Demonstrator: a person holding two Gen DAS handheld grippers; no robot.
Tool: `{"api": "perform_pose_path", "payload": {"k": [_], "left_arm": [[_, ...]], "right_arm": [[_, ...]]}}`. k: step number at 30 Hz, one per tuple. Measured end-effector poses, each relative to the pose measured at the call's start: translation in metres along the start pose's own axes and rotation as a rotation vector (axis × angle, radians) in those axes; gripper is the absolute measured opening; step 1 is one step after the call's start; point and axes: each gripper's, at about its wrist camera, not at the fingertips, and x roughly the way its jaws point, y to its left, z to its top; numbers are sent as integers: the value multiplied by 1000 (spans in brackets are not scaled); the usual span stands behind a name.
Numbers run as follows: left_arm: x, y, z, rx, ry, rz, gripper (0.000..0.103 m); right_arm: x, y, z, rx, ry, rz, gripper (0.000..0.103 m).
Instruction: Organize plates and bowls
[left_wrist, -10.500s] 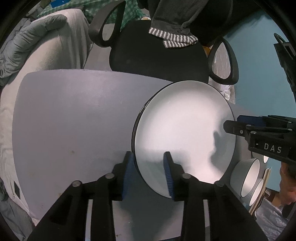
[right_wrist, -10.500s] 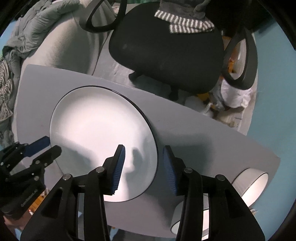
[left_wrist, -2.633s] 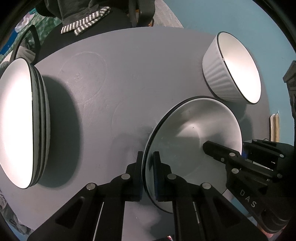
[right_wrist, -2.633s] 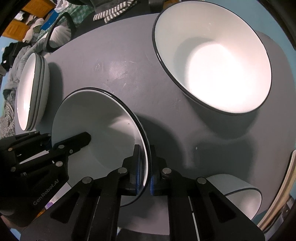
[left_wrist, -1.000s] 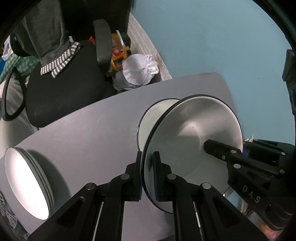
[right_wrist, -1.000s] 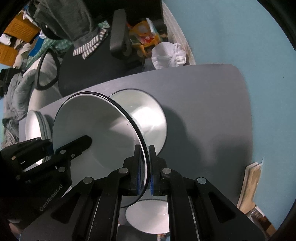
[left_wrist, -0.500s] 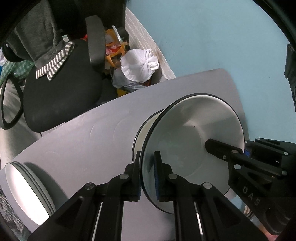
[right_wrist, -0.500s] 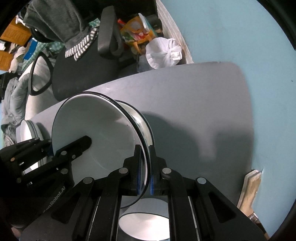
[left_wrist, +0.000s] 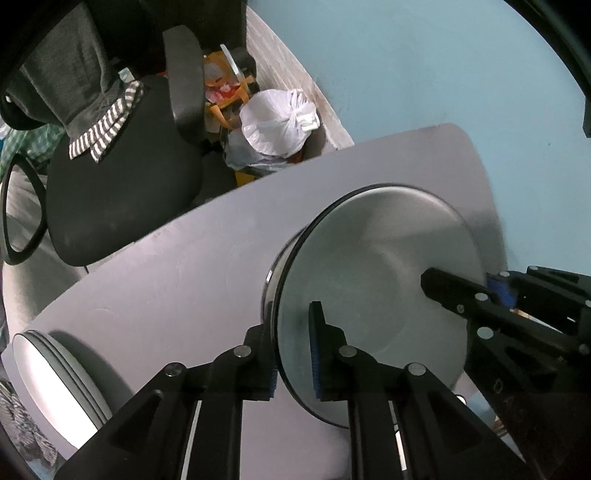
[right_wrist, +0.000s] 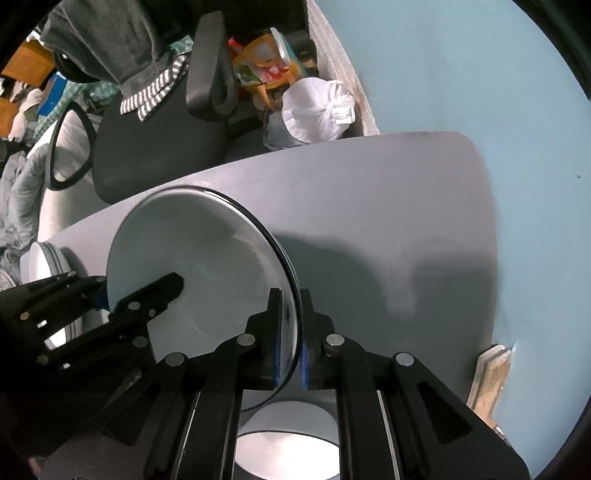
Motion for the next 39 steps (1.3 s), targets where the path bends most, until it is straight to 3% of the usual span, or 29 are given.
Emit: {"api": "perform_pose_path", "payload": {"k": [3, 17, 19, 22, 39], "left_arm": [[0, 1, 0, -17, -9, -14, 14], [0, 0, 0, -13, -8, -14, 20], [0, -1, 0, -12, -7, -14, 21], [-1, 0, 0, -10, -8, -10, 23], [-8, 0, -1, -9, -4, -29, 28]], "right_arm": [[7, -4, 0, 26, 36, -2, 12], [-1, 1, -1, 8, 14, -44, 19], [-1, 1, -1, 7, 14, -52, 27], [-1, 0, -2, 7, 11, -56, 29], [1, -10, -4, 30, 7, -22, 30]]}}
